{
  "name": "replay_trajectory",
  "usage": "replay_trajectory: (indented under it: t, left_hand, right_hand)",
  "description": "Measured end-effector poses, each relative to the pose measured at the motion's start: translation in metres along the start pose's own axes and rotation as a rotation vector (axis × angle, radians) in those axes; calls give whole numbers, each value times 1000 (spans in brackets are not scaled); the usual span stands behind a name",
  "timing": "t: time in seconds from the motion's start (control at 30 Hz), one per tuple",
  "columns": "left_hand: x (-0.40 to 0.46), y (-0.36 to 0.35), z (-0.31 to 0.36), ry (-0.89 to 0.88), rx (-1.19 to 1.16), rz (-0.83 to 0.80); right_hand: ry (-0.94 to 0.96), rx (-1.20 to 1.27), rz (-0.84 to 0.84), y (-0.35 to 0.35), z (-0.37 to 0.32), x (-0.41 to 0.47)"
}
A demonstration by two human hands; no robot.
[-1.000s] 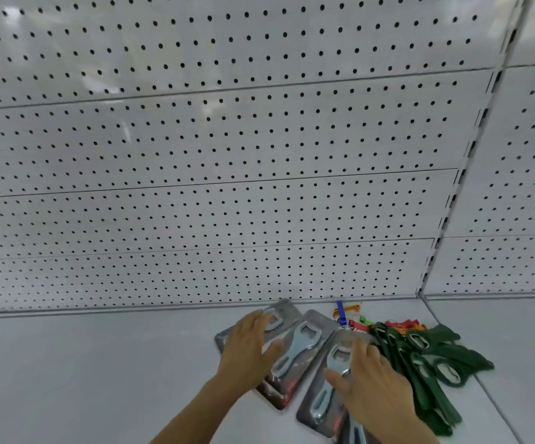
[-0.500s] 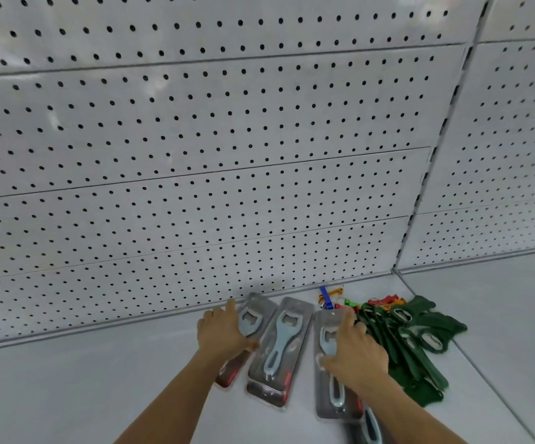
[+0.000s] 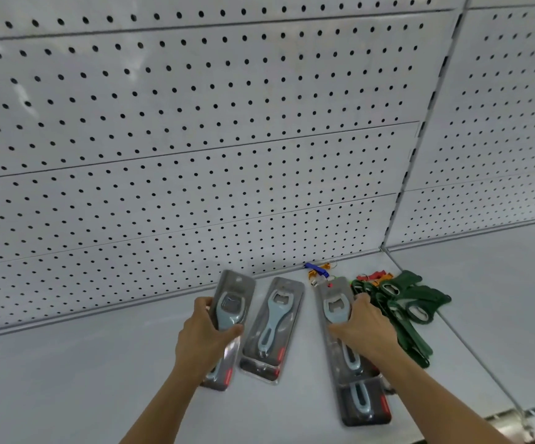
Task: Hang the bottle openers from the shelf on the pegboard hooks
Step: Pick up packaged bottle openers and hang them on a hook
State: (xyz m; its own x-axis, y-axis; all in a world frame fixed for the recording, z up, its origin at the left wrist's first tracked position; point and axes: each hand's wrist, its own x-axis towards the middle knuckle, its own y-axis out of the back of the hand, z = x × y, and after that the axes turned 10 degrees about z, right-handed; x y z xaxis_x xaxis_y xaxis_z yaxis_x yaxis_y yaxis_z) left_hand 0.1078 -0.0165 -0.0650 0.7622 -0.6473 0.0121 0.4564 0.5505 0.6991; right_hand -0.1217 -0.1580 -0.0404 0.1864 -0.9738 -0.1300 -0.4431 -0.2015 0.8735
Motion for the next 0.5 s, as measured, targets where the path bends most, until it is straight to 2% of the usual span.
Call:
replay_trajectory:
  t: [0.1,0.33,0.5]
  left_hand:
    - [-12,6,25,-68,-19,49]
    - [-56,-18,103,-127,-203,19]
    - [-100,-66,171,-184,-343,-19]
  right_hand:
    - [-7,233,27,0,12,-8]
    - [16,638,84,42,52,-23]
    - [30,773,178,104,115,-30]
